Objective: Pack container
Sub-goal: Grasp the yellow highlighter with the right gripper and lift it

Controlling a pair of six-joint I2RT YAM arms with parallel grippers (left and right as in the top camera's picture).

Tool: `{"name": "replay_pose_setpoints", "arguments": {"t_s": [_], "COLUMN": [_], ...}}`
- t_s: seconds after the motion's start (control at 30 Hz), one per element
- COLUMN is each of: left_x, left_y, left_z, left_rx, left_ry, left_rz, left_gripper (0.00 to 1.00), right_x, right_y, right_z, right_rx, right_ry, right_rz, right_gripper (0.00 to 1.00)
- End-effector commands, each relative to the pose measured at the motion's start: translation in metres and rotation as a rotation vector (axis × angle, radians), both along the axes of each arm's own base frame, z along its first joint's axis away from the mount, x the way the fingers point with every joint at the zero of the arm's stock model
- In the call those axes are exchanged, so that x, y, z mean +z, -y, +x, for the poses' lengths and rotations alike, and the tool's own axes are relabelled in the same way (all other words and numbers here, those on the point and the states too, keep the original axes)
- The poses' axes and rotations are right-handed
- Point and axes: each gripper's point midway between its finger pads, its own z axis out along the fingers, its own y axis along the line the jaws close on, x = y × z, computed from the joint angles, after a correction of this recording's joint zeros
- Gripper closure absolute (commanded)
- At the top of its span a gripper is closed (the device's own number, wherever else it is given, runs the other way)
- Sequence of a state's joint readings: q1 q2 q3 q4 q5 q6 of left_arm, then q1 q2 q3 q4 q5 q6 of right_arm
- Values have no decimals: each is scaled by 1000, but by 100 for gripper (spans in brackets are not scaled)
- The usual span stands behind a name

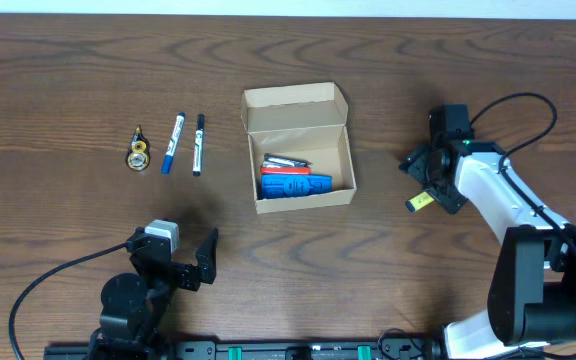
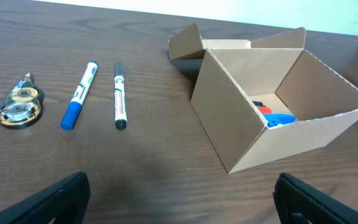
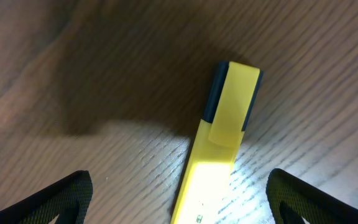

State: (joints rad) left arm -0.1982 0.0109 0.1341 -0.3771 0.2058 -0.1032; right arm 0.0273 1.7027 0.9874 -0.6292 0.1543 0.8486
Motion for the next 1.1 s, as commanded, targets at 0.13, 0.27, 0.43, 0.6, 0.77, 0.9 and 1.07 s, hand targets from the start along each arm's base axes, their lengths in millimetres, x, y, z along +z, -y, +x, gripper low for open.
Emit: {"name": "replay_pose_setpoints", "arguments": {"t_s": [0.13, 0.27, 0.43, 0.6, 0.77, 0.9, 1.07], "left_x": [-9, -9, -9, -9, -9, -9, -9], "left_y": [1, 1, 1, 1, 1, 2, 1], "left_z": [0, 0, 0, 0, 0, 0, 0], "left_rx": [-12, -12, -12, -12, -12, -13, -12], "left_ry": [-11, -10, -11, -11, -10, -10, -10], "left_rz": [14, 15, 14, 14, 15, 14, 15], "left_gripper": [5, 5, 5, 5, 5, 5, 5], "right_x": [-23, -27, -31, -40, -42, -43, -40], "right_y": [7, 7, 7, 4, 3, 3, 0], "right_z": [-14, -14, -15, -15, -16, -17, -11], "right_rx": [-52, -52, -52, -49, -48, -47, -22], "right_ry": [-7, 5, -7, -24, -31, -32, -22], "right_rz": [-12, -4, -4, 13, 16, 16, 29], "right_gripper": [12, 24, 38, 41, 55, 70, 85]}}
